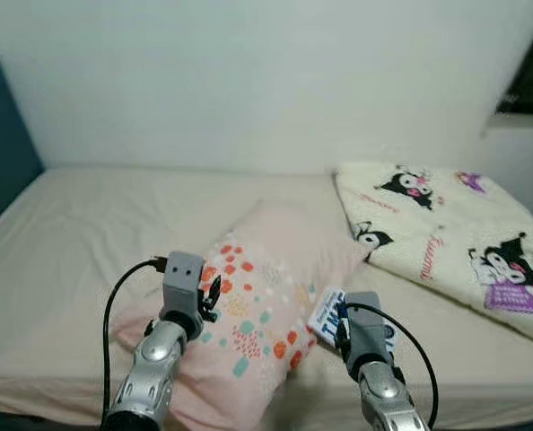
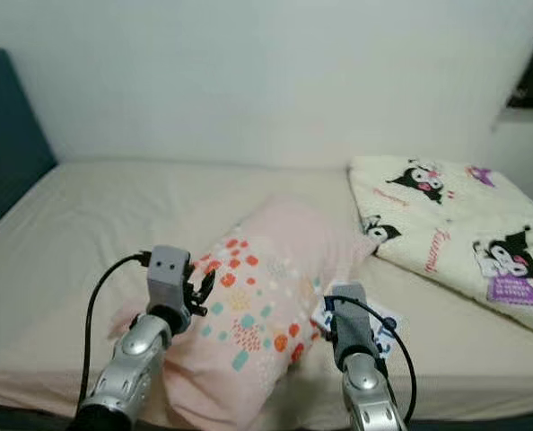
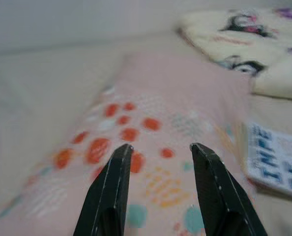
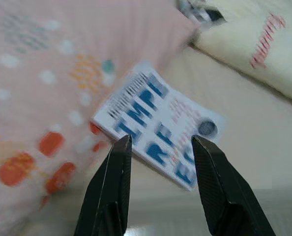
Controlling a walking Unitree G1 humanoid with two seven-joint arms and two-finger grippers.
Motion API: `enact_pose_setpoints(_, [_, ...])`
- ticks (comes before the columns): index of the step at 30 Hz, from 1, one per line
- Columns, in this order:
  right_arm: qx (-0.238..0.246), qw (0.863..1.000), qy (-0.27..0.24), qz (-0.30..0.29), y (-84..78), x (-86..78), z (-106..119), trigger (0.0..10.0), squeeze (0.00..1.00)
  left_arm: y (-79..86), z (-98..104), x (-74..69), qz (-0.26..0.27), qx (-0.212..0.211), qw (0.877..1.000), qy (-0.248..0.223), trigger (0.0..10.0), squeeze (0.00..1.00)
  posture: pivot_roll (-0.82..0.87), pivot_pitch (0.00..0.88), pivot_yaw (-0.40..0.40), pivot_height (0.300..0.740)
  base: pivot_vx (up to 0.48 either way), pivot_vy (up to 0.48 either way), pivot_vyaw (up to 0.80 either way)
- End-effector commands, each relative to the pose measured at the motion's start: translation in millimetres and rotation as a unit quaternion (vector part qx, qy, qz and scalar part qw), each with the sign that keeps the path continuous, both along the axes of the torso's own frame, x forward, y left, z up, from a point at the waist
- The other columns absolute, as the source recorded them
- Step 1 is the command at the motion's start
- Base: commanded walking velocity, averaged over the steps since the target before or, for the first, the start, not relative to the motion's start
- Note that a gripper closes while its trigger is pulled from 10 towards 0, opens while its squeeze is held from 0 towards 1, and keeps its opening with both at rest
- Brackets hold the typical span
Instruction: Clean up the room
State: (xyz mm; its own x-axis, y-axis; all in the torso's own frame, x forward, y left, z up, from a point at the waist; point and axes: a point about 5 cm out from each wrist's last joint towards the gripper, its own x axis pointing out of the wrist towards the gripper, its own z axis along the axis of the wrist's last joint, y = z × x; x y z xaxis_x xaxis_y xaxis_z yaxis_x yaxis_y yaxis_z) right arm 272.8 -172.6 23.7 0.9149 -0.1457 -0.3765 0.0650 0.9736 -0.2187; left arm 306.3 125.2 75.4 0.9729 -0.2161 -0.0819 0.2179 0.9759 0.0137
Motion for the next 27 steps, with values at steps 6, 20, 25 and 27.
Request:
enact_pose_setpoints(6, [0.001, 1.000, -0.002, -0.004, 0.4, -2.5, -0.7, 10.0, 0.00, -3.5, 1.2, 1.6, -0.011, 0.002, 1.000, -0.002, 10.0, 0.00, -0.04, 0.000, -0.045, 0.740, 0.000, 0.351, -0.10])
enact_pose_setpoints(20, [0.001, 1.000, -0.002, -0.007, 1.4, -2.3, -1.3, 10.0, 0.00, -2.9, 4.0, 0.3, 0.002, -0.004, 1.000, -0.005, 10.0, 0.00, -0.04, 0.000, -0.042, 0.740, 0.000, 0.006, 0.00])
enact_pose_setpoints(25, [0.002, 1.000, -0.003, -0.006, 1.6, -2.0, -1.0, 10.0, 0.00, -2.5, 4.9, -1.6, 0.009, -0.005, 1.000, -0.011, 10.0, 0.00, -0.03, 0.000, -0.044, 0.740, 0.000, -0.480, 0.00])
enact_pose_setpoints(27, [0.003, 1.000, -0.003, -0.006, 1.5, -1.8, -0.9, 10.0, 0.00, -2.7, 4.3, -2.9, 0.016, -0.031, 0.999, -0.010, 10.0, 0.00, -0.03, 0.000, -0.044, 0.740, 0.000, 0.000, 0.00])
